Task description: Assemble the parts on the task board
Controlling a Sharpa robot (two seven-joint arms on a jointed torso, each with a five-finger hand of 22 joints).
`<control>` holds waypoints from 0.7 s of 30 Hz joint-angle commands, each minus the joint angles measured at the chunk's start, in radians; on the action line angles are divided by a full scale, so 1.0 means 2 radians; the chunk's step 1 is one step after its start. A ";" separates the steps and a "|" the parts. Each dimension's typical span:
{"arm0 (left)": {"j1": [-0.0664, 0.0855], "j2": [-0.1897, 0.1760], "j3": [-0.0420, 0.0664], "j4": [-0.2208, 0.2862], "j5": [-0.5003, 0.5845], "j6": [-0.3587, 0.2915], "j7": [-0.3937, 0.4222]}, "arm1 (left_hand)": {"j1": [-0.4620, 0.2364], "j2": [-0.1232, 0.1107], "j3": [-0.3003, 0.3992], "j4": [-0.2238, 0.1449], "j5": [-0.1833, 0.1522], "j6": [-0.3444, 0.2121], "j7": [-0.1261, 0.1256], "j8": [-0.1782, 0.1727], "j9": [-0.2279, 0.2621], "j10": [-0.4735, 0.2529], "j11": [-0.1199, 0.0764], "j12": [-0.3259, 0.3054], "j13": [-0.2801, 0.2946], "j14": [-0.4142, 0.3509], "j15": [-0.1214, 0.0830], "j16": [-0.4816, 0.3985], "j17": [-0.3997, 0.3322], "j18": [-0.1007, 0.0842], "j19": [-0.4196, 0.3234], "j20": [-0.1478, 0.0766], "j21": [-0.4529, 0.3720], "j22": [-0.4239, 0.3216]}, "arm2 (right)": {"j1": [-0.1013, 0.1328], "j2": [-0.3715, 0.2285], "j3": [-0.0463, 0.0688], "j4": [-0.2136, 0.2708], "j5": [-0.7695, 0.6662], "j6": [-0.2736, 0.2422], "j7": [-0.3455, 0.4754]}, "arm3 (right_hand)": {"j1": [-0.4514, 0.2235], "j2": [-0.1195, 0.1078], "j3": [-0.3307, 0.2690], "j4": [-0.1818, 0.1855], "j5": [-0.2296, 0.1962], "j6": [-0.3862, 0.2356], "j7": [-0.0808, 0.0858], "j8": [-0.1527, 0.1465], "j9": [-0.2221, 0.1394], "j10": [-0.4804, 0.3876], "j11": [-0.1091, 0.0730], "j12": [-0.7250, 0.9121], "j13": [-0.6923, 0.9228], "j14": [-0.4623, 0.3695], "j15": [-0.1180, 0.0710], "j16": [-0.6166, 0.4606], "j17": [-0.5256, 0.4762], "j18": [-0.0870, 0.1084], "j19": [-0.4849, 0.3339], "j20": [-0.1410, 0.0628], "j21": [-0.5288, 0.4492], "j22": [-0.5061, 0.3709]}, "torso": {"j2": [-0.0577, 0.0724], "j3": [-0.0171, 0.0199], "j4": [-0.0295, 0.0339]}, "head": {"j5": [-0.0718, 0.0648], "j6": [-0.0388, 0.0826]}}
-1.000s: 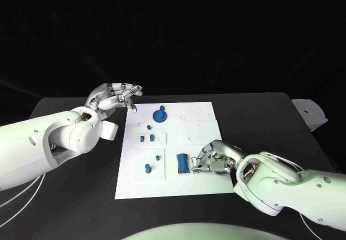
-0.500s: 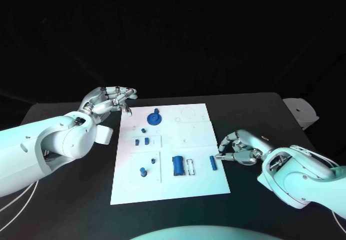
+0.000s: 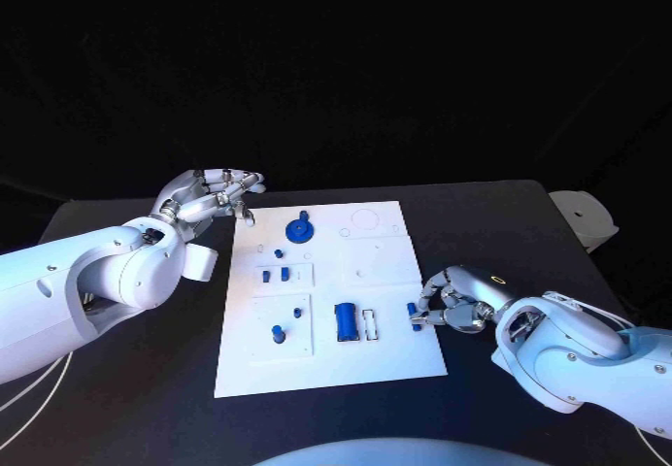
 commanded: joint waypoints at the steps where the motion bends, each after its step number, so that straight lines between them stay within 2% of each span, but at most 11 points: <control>1: 0.000 0.000 0.000 0.001 0.001 0.010 0.002 | 0.001 0.003 -0.001 0.002 0.002 -0.004 0.003 0.003 -0.001 -0.003 0.000 0.004 -0.001 -0.003 0.001 0.002 -0.001 0.007 0.002 0.002 -0.003 -0.001 | -0.003 0.006 0.000 -0.004 -0.015 0.017 -0.021 | -0.005 0.001 -0.002 0.000 0.001 0.003 0.000 -0.002 0.000 0.011 -0.004 0.000 -0.030 0.048 0.002 0.002 0.115 -0.003 0.052 0.002 0.002 0.132 | 0.000 0.0000 0.0010 | 0.001 -0.001; 7: 0.000 -0.001 0.000 0.002 0.001 0.012 0.002 | 0.001 0.003 -0.001 0.002 0.002 -0.004 0.003 0.003 -0.001 -0.003 0.000 0.004 -0.001 -0.003 0.001 0.002 -0.001 0.007 0.002 0.002 -0.003 -0.001 | -0.006 0.017 0.000 -0.011 -0.019 0.021 -0.028 | -0.004 0.002 -0.003 0.000 0.005 0.004 0.000 -0.002 0.000 0.011 -0.004 0.000 -0.030 0.047 0.002 0.002 0.115 -0.003 0.052 0.002 0.002 0.132 | 0.000 -0.0003 -0.0010 | 0.003 -0.002; 12: 0.000 -0.001 0.000 0.001 0.001 0.013 0.002 | 0.001 0.003 -0.001 0.002 0.002 -0.004 0.003 0.003 -0.001 -0.003 0.000 0.004 -0.001 -0.003 0.001 0.002 -0.001 0.007 0.002 0.002 -0.003 -0.001 | -0.007 0.023 0.000 -0.016 -0.028 0.026 -0.035 | -0.001 0.004 -0.003 -0.001 0.007 0.006 -0.001 -0.002 0.000 0.011 -0.005 0.000 -0.030 0.047 0.001 0.002 0.115 -0.003 0.052 0.001 0.002 0.132 | 0.000 0.0001 0.0002 | 0.003 -0.003; 21: 0.000 -0.001 0.000 0.001 0.001 0.013 0.002 | 0.001 0.003 -0.001 0.002 0.002 -0.004 0.003 0.003 -0.001 -0.003 0.000 0.004 -0.001 -0.003 0.001 0.002 -0.001 0.007 0.002 0.002 -0.003 -0.001 | -0.012 0.034 0.000 -0.024 -0.055 0.036 -0.045 | 0.016 0.008 -0.001 -0.005 0.010 0.011 -0.004 -0.002 0.001 0.011 -0.008 0.001 -0.029 0.048 -0.001 0.002 0.115 -0.003 0.052 0.000 0.002 0.132 | 0.000 0.0002 -0.0004 | 0.003 -0.004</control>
